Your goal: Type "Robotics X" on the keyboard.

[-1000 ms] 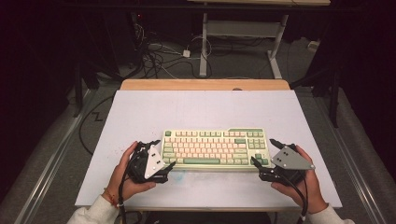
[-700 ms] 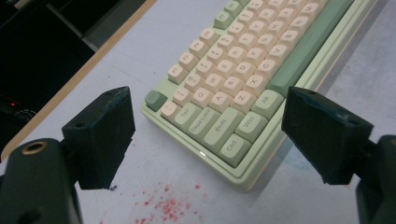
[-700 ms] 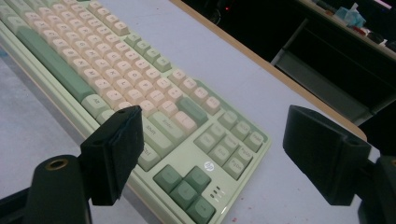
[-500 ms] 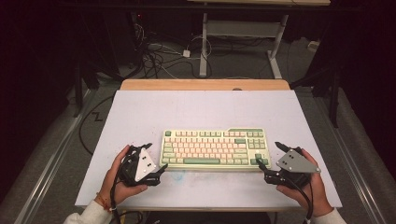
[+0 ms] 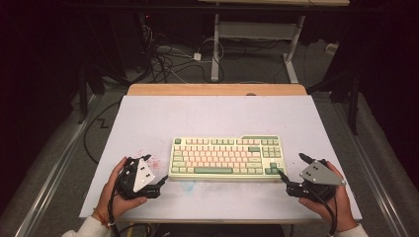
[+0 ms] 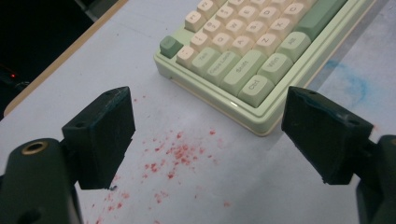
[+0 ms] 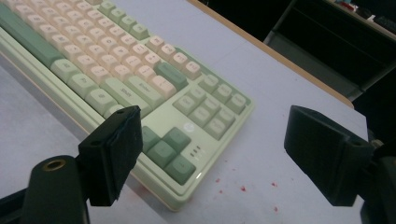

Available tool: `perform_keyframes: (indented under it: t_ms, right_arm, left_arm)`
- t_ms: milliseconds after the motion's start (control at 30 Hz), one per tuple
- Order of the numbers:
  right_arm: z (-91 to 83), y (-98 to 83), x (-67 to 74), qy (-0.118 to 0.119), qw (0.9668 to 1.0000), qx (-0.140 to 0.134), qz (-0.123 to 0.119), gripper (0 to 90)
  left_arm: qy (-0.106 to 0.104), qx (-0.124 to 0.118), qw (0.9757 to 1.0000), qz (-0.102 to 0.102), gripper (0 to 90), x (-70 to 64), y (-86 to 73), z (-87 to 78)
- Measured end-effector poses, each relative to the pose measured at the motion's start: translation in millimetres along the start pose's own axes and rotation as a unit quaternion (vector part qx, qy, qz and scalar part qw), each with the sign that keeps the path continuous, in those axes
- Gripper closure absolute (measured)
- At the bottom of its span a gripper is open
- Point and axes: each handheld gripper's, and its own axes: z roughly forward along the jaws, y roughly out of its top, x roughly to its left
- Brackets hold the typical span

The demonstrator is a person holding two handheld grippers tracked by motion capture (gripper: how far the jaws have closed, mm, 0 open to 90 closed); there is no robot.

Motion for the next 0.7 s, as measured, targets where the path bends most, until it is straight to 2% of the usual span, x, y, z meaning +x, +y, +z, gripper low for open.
perform_keyframes:
  t_ms: [233, 333, 500, 600, 700]
  right_arm:
    - [-1.7, -18.4, -6.7, -0.003, 0.9998, 0.009, 0.019, 19.6]
    - [-3.8, -27.1, -8.9, -0.004, 0.9994, 0.012, 0.033, 19.6]
    - [-5.8, -39.9, -10.3, -0.004, 0.9989, 0.022, 0.041, 19.6]
    - [-4.3, -40.9, -9.5, -0.002, 0.9988, 0.026, 0.041, 19.6]
    - [-5.0, -38.4, -8.7, -0.005, 0.9992, 0.022, 0.032, 19.5]
  left_arm:
    - [-0.004, 0.013, 0.9999, -0.007, 16.1, 1.3, -10.1, 3.3]
    - [-0.006, 0.023, 0.9997, -0.009, 16.1, -0.2, -15.8, 4.0]
    - [-0.01, 0.034, 0.9993, -0.007, 16.1, -5.5, -20.1, 5.0]
    - [-0.013, 0.031, 0.9994, -0.013, 16.1, -5.9, -20.0, 4.8]
    - [-0.011, 0.023, 0.9996, -0.015, 16.1, -6.2, -19.1, 3.3]
